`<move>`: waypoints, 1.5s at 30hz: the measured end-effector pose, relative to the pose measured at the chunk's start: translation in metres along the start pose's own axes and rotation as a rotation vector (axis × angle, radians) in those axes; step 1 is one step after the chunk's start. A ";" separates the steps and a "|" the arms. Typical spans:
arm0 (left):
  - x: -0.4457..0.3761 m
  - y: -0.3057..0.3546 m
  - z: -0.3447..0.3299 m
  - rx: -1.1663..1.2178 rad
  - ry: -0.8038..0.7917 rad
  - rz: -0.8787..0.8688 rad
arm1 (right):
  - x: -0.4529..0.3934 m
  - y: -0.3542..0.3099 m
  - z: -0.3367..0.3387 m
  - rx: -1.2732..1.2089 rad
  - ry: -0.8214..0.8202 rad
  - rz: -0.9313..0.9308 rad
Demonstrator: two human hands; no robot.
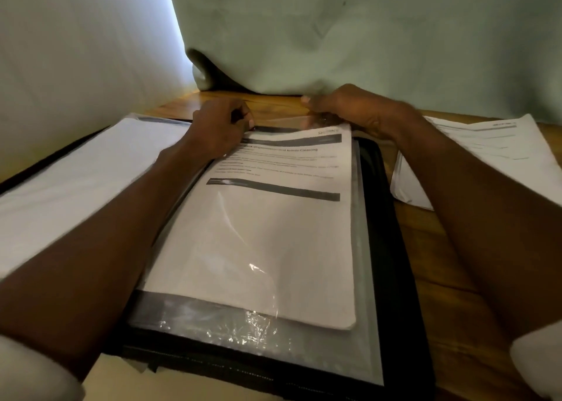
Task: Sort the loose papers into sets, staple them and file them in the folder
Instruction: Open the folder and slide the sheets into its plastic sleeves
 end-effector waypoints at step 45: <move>0.189 0.130 0.030 0.087 -0.170 0.097 | 0.223 0.000 -0.046 -0.007 0.737 0.169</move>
Point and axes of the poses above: each hand's wrist, its own x-axis away from the middle knuckle, its own z-axis out of the back of the hand, y = z × x, the point moved 6 cm from there along -x, towards the middle knuckle, and after that the axes turned 12 degrees about -x, right-handed, at the moved point
